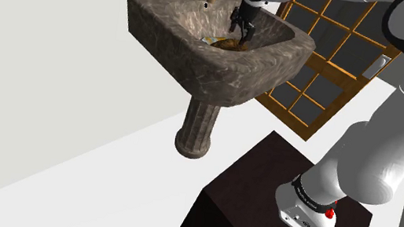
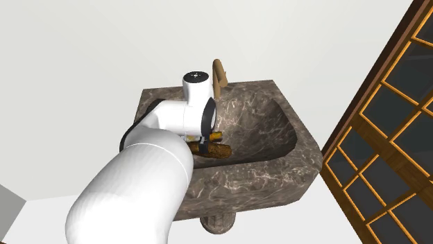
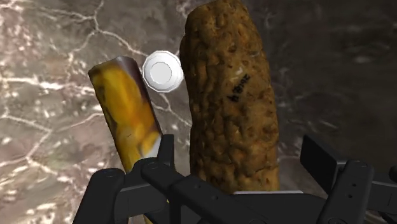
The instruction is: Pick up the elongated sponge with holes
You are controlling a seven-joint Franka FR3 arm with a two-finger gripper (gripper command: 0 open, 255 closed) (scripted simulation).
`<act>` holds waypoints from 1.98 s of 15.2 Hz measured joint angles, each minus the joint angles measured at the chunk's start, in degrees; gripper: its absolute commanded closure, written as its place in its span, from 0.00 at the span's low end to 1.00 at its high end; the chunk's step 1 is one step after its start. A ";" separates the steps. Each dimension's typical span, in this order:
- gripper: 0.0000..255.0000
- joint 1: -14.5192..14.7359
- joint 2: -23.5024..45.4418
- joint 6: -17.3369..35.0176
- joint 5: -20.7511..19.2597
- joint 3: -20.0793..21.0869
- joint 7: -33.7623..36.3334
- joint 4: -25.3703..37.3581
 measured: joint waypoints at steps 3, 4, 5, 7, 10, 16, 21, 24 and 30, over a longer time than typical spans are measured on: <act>0.00 -0.20 1.18 1.91 0.64 0.13 -0.88 -0.82; 0.00 -0.23 1.43 2.65 0.78 0.16 -0.98 -1.35; 0.00 -0.26 1.74 3.55 0.97 0.21 -1.08 -1.97; 1.00 -0.27 1.82 4.24 1.03 0.22 -1.15 -2.59; 1.00 -0.25 1.74 4.46 1.02 0.24 -1.16 -2.78; 1.00 -0.25 1.75 4.47 1.03 0.24 -1.18 -2.76; 1.00 -0.23 1.19 2.39 0.66 0.12 -1.03 -1.32; 1.00 -0.08 0.38 0.30 0.16 0.07 -0.70 0.04; 1.00 0.02 -0.57 -4.11 -0.41 -0.02 -0.43 3.62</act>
